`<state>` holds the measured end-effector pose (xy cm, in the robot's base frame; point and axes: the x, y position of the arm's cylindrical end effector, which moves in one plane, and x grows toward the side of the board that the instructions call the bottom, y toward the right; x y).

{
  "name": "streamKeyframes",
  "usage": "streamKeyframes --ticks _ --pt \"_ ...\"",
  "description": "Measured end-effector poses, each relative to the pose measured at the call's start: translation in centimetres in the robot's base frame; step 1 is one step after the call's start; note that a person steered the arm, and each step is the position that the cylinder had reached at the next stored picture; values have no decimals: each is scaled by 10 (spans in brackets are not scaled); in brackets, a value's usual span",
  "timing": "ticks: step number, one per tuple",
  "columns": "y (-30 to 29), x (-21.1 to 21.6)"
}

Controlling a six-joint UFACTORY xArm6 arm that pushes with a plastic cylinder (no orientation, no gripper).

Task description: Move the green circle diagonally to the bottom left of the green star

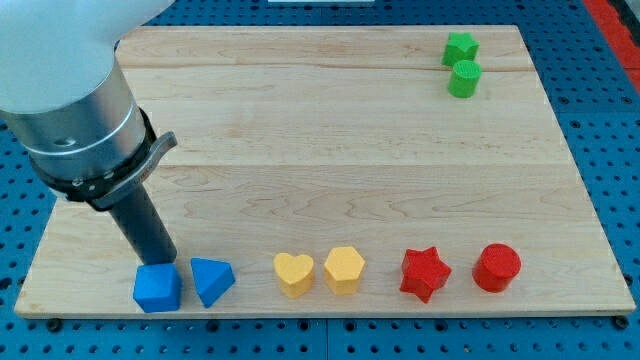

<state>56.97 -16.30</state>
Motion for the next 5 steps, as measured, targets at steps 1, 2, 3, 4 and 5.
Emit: streamKeyframes --ticks 1,2,3,4,5 --pt "4 -21" --pt "48 -66" --pt "142 -87" --pt "240 -104" --pt "341 -150"
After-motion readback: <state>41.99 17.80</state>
